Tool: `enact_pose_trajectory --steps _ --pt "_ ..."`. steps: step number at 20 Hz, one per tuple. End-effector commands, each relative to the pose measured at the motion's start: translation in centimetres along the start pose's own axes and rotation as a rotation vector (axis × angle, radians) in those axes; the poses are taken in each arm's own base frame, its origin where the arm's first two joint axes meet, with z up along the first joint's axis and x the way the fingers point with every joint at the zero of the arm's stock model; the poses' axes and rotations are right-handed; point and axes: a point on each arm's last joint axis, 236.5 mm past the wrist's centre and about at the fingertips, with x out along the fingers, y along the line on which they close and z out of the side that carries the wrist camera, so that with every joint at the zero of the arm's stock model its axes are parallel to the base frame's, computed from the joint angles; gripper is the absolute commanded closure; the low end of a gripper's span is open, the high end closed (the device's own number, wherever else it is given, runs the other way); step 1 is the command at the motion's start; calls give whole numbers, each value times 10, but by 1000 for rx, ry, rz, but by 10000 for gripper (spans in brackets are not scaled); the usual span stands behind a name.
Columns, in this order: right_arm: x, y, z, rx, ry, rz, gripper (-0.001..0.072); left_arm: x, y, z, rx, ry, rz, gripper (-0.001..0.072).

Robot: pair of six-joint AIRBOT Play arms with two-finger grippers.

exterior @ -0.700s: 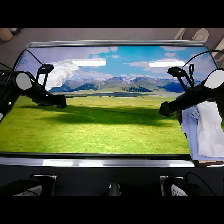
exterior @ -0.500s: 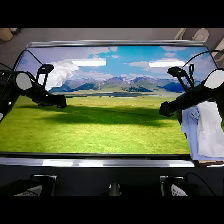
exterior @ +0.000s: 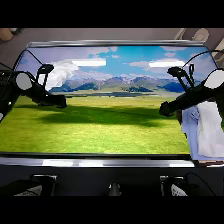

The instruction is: Fold the shirts.

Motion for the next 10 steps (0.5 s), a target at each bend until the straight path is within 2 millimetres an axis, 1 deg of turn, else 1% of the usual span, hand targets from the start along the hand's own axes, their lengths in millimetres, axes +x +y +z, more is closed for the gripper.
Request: enact_pose_trajectory --steps 1,4,6,7,8,9,10 --pt "0 -1 4 1 -15 -6 36 1 0 11 -1 -43 -2 -13" --pt "0 -11 17 1 -71 -44 36 -3 -5 45 -51 -188 -28 -13" --pt "0 -13 18 0 -76 -53 36 -8 -6 66 -51 -279 -35 -13" --pt "-1 -13 18 -1 -76 -53 35 -11 -10 80 -51 -341 -49 -13" --pt "0 -13 16 -1 -65 -53 21 -16 -14 100 -54 -425 -65 -13" --pt "-1 -15 16 -3 -67 -64 17 -22 -22 120 -64 -513 -98 -13" --pt "-1 -20 17 -7 -73 -84 17 -27 -30 132 -72 -564 -129 -13"
